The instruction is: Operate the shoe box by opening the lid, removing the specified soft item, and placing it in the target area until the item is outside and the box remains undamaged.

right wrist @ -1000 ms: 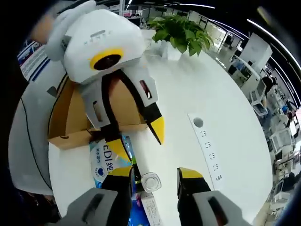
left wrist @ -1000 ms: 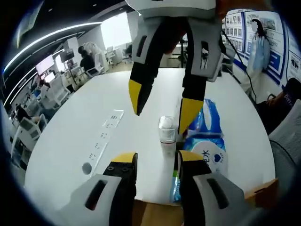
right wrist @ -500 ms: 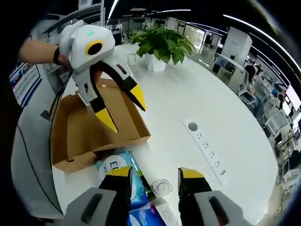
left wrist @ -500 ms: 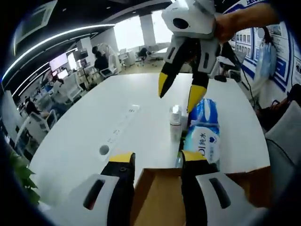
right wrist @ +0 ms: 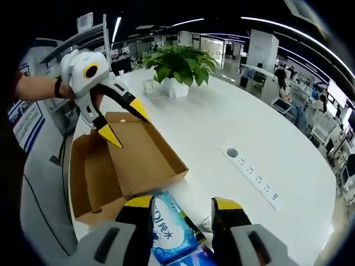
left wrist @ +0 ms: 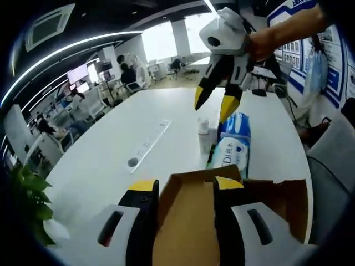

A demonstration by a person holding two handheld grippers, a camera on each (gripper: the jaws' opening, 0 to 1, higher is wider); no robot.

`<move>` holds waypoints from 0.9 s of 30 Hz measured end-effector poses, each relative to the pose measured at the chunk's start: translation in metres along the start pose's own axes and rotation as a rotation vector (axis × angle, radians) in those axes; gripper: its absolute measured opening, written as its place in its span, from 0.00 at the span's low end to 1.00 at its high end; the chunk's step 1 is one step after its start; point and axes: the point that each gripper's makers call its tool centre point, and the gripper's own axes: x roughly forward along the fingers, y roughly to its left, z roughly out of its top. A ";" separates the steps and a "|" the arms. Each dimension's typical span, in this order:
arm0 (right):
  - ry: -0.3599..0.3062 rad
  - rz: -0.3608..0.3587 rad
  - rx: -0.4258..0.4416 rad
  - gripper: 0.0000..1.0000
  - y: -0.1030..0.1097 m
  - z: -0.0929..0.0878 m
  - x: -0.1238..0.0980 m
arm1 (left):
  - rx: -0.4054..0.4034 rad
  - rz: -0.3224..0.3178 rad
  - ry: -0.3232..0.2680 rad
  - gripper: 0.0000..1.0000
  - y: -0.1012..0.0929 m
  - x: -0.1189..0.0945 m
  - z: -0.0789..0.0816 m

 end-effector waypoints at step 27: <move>-0.155 0.009 0.168 0.45 0.056 -0.013 -0.002 | -0.171 0.149 -0.010 0.43 -0.002 -0.098 -0.063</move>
